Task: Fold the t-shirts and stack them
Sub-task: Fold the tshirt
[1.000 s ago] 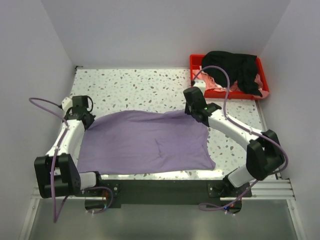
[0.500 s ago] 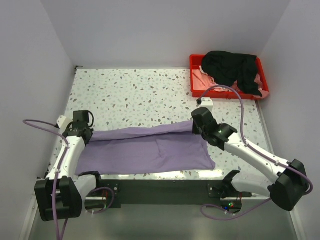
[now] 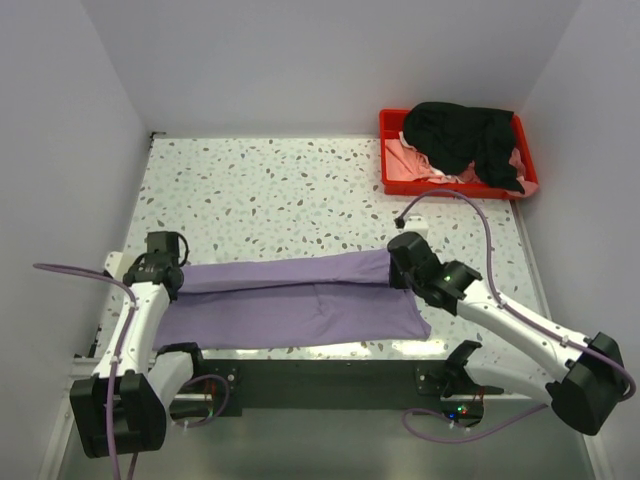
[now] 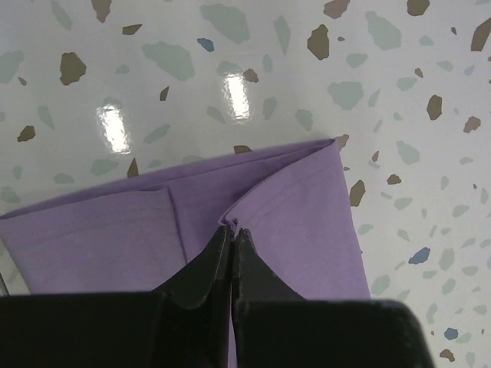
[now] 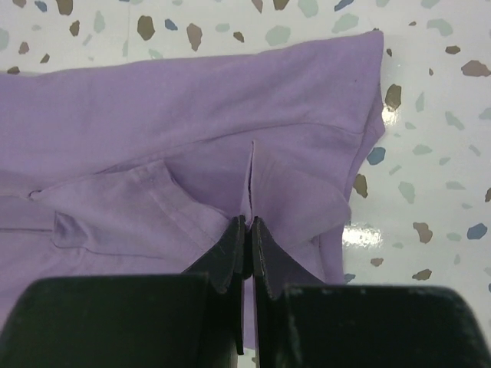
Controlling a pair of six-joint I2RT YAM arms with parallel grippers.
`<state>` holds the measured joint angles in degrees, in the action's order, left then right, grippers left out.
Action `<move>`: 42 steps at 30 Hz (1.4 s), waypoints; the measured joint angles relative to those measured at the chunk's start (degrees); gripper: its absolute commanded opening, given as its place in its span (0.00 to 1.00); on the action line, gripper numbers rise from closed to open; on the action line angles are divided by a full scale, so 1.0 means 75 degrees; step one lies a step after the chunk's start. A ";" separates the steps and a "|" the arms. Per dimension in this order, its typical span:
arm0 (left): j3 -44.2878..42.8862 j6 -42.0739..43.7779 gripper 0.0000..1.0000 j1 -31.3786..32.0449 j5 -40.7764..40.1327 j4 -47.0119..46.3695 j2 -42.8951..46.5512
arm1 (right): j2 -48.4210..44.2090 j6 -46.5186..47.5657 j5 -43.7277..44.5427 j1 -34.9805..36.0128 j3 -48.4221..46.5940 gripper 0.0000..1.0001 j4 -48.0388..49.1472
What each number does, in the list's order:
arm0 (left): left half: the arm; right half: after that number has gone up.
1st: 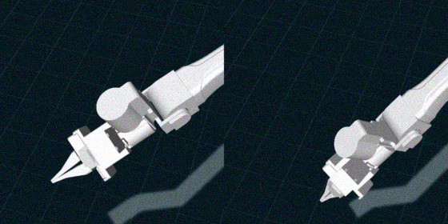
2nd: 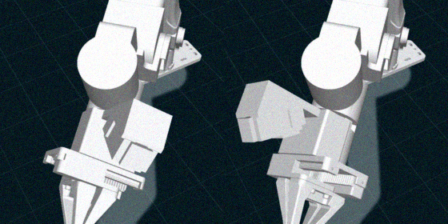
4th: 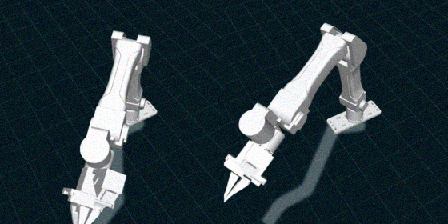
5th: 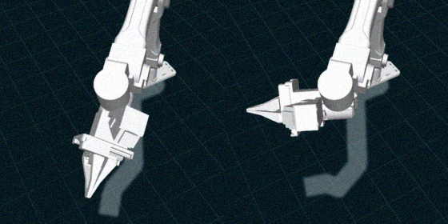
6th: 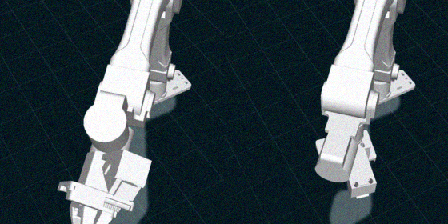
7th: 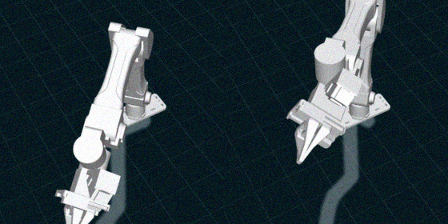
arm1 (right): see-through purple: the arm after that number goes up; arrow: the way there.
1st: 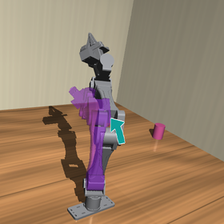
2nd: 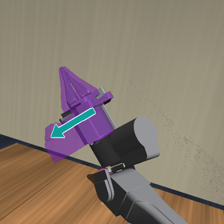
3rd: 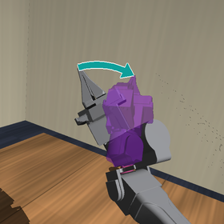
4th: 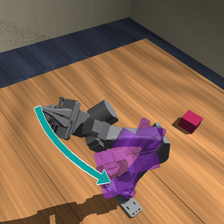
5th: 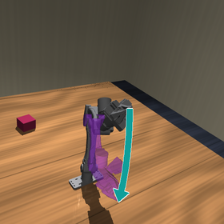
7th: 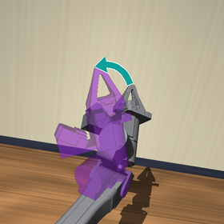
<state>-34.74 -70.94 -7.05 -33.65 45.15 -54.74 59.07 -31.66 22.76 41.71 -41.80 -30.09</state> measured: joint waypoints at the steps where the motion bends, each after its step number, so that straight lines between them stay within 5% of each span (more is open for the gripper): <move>1: 0.0000 -0.0064 0.00 -0.0003 -0.0038 0.0076 -0.0003 | 0.0000 -0.0029 -0.0041 0.0015 0.0020 0.00 -0.0055; 11: 0.0216 -0.0443 0.10 0.0000 -0.0093 0.0338 0.0149 | -0.0589 -0.0245 -0.0880 0.0137 0.0347 0.07 -0.0627; 14: 0.0291 -0.0542 0.25 0.0000 -0.0125 0.0498 0.0262 | -0.0600 -0.0318 -0.1367 0.0137 0.0653 0.17 -0.0618; 17: 0.0294 -0.0784 0.26 -0.0003 -0.0254 0.0714 0.0364 | -0.0603 -0.0452 -0.1920 0.0140 0.1011 0.41 -0.0685; 18: 0.0294 -0.0842 0.29 0.0000 -0.0294 0.0790 0.0402 | -0.0627 -0.0484 -0.2154 0.0140 0.1078 0.61 -0.0734; 20: 0.0294 -0.0976 0.69 -0.0003 -0.0391 0.1037 0.0536 | -0.0766 -0.0516 -0.2576 0.0140 0.1145 0.93 -0.0877; 21: 0.0291 -0.1046 0.84 -0.0003 -0.0431 0.1160 0.0635 | -0.0886 -0.0501 -0.2792 0.0140 0.1148 0.99 -0.0968; 22: 0.0286 -0.1154 1.00 -0.0003 -0.0472 0.1262 0.0752 | -0.1049 -0.0472 -0.2955 0.0140 0.1148 0.99 -0.1064; 31: -0.0458 -0.0221 1.00 -0.0003 0.0009 0.1020 0.1279 | -0.1708 -0.0085 -0.3200 0.0152 0.0495 0.99 -0.1824; 42: 0.0589 0.1612 1.00 -0.0003 0.2264 -0.1125 0.0600 | 0.0571 0.0382 -0.3130 0.0152 -0.0562 0.99 -0.0799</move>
<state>-30.33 -58.85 -7.07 -16.67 36.71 -50.24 63.35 -28.80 -0.71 42.85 -46.02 -36.07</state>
